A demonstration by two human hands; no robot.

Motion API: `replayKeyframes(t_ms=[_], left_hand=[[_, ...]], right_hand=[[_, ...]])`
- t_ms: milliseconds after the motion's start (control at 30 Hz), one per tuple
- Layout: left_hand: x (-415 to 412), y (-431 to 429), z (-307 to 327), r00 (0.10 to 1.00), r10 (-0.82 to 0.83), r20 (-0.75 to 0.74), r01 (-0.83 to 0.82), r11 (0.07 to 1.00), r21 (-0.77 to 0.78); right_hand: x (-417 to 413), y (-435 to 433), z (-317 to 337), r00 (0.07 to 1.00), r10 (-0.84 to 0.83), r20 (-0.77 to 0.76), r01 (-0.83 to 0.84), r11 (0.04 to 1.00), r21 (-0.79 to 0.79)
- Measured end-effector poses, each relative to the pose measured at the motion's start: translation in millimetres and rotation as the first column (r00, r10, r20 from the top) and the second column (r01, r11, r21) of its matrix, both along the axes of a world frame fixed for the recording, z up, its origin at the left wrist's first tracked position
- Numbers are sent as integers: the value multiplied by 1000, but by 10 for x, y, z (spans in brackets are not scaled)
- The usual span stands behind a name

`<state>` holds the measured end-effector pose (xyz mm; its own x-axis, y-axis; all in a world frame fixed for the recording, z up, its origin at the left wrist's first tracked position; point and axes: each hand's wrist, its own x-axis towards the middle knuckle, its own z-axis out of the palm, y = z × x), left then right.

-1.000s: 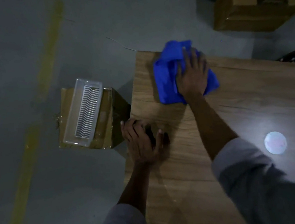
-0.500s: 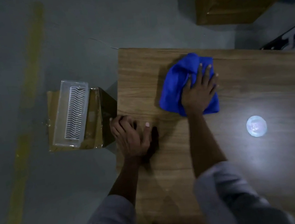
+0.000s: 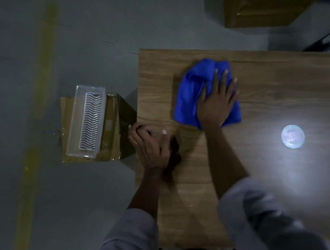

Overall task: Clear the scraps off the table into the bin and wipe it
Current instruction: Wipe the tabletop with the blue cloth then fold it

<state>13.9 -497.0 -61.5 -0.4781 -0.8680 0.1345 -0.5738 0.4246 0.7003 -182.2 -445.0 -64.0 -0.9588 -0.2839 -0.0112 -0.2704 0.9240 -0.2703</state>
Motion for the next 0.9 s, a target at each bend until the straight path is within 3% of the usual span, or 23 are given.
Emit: replayKeyframes(t_ms=[33,100,167,200,233,267,333,433,500,533,600,700,733,767,800,833,900], left_hand=[[11,-2,13,1000,5,-12,-5,1000,16],[41,-2,24,999,27,-27,-25,997,73],[93,9,2,999,25,-44,-20,995,98],[114,26,5,998,19,-64,-12,995,102],[130,37,17,996,12,-86,-3,995,104],[137,39,38,994,2,-106,9,994,107],[158,31,56,988,-13,-152,35,990,140],[253,-3,58,963,36,-267,45,955,292],[330,-40,70,898,235,-372,-36,883,469],[365,-59,112,847,356,-395,-81,821,566],[471,-97,141,824,421,-380,-120,784,609],[689,-10,106,927,252,-276,-75,849,522],[751,58,103,955,178,-236,-40,868,495],[811,134,81,972,104,-213,7,885,465],[851,217,80,979,33,-200,64,886,459],[875,306,80,980,-23,-199,117,872,475],[897,483,121,976,-58,-209,155,860,486]], right_hand=[[322,-19,14,1000,21,-7,-21,1000,-3],[940,-21,13,924,380,31,-381,924,38],[1224,83,-12,653,755,57,-757,648,81],[1101,132,-20,517,853,72,-856,512,74],[883,159,-36,430,901,64,-902,426,67],[641,167,-38,413,909,59,-910,409,74],[175,160,-20,561,826,53,-827,556,77],[-30,44,37,877,475,72,-480,874,83],[356,-82,49,911,408,60,-412,904,117],[653,-90,58,868,492,69,-497,859,125],[1271,24,73,648,751,129,-761,632,145],[1543,379,66,251,953,170,-966,234,111],[1383,465,62,171,975,144,-985,164,59],[1173,538,55,154,980,124,-988,152,28],[943,599,42,215,970,113,-977,214,23],[710,661,33,353,929,108,-935,352,31],[406,742,45,721,690,73,-693,719,55]])
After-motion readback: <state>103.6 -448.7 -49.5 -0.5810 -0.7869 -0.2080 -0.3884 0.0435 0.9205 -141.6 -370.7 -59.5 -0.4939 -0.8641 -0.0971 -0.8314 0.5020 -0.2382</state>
